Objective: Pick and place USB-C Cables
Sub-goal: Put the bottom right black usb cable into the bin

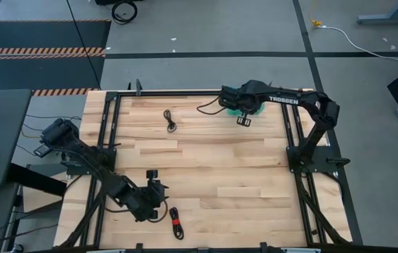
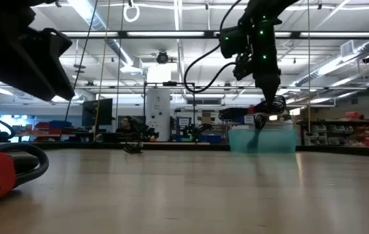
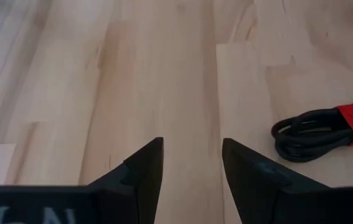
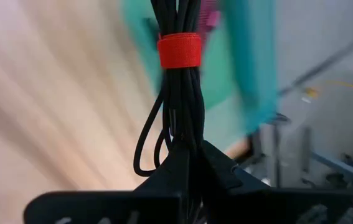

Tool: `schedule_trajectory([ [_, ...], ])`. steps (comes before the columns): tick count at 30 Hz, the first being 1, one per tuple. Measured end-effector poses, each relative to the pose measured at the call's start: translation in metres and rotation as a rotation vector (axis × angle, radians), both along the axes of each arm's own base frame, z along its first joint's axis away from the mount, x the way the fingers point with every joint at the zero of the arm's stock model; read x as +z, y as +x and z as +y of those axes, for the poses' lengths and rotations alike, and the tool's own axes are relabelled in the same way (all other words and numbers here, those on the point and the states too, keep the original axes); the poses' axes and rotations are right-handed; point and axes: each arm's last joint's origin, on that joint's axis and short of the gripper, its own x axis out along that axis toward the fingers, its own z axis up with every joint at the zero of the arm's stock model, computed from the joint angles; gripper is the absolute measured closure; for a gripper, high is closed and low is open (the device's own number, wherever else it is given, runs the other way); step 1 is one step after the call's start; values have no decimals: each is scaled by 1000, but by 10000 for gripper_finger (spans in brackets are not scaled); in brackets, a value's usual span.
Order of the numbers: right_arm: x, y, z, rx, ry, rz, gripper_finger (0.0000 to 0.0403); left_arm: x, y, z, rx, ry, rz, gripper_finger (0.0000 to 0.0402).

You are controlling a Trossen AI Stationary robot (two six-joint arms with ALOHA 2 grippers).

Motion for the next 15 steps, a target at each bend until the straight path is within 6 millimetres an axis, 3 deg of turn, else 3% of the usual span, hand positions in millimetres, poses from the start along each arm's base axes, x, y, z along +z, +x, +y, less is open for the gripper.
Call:
schedule_trajectory([
  [3,-1,-2,0,42,109,-2,383,-2,1,0,7,6,-1,230],
  [10,0,2,12,73,13,52,383,-1,2,0,-5,19,-13,230],
  [15,-3,5,14,96,139,-12,383,0,4,1,0,13,-21,230],
])
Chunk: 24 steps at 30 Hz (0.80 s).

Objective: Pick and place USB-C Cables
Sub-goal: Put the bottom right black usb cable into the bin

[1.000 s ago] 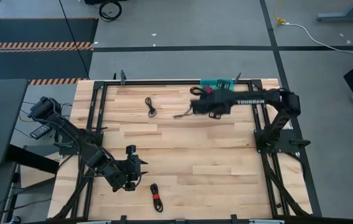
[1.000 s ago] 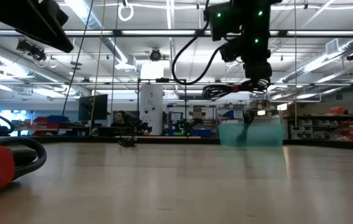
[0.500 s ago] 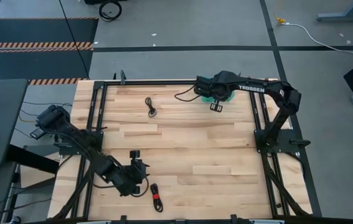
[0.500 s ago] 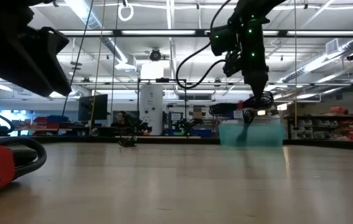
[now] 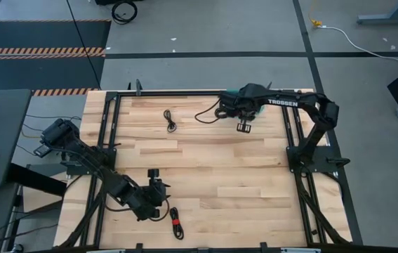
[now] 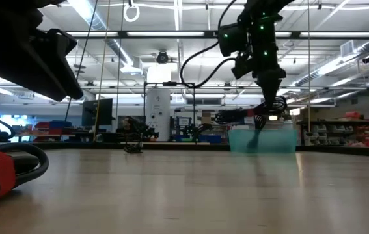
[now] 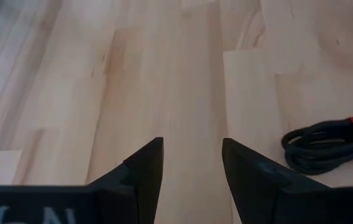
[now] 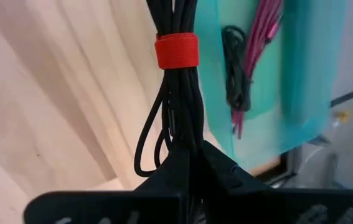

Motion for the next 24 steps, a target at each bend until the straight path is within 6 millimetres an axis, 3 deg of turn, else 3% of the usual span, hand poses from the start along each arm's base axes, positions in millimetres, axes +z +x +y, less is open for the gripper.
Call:
schedule_trajectory([
  [13,-24,-39,-47,-284,-202,127,383,1,0,-1,-2,-11,-11,230],
  [24,-29,-26,-50,-145,-169,28,383,1,0,-1,-8,-5,-10,230],
])
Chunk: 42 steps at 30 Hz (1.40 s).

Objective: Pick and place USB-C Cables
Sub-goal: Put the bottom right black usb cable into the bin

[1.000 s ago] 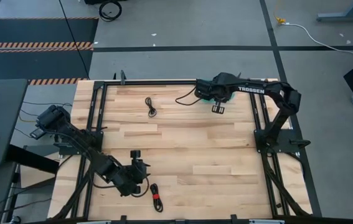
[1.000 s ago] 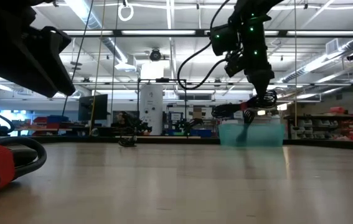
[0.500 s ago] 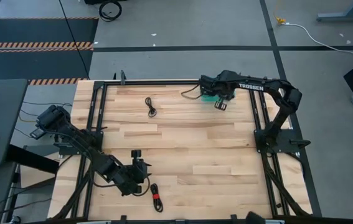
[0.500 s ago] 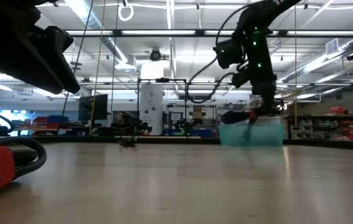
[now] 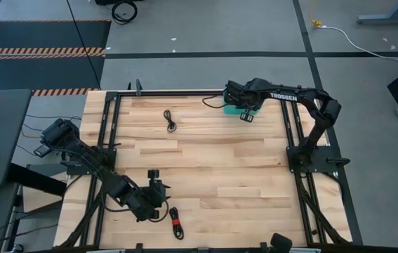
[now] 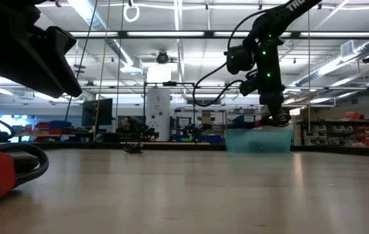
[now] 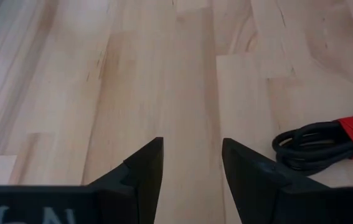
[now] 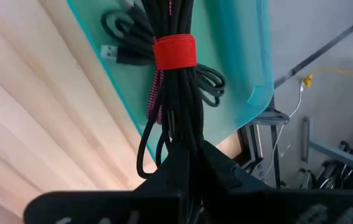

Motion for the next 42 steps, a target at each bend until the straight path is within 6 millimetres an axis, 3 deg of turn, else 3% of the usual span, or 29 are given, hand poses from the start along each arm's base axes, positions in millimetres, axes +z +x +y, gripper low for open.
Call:
schedule_trajectory([
  [15,0,2,-12,-34,43,-148,347,0,0,-1,4,-8,-2,230],
  [27,-2,-2,-19,-49,27,-160,261,0,0,-1,5,-9,-2,230],
  [33,-27,-15,-18,-82,63,-119,237,0,-1,-2,-1,-9,-2,230],
  [38,-52,-28,-10,-60,83,-38,239,0,-2,-2,-3,-9,-2,230],
  [42,-59,-31,-6,-45,83,-14,244,0,-1,-1,0,-9,-2,230],
])
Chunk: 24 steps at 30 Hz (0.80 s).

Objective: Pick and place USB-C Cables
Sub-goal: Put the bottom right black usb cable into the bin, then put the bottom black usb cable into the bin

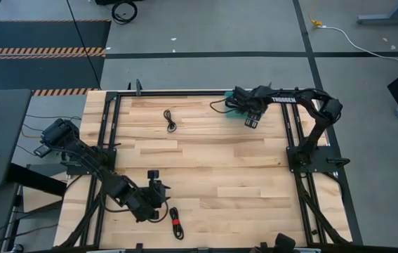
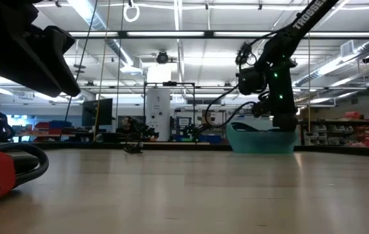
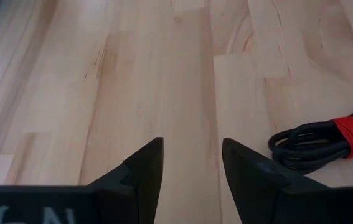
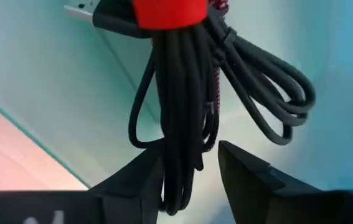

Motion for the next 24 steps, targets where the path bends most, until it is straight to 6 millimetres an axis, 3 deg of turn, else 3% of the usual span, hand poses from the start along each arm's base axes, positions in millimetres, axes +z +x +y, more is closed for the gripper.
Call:
schedule_trajectory([
  [6,14,11,8,72,-81,14,251,0,1,0,-3,2,-3,230],
  [14,72,30,21,144,-228,-147,252,0,1,1,-12,16,-2,230],
  [19,112,34,48,197,-241,-347,251,-2,5,14,34,77,32,230],
  [24,139,28,87,216,-11,-648,250,-4,17,33,40,64,99,230],
])
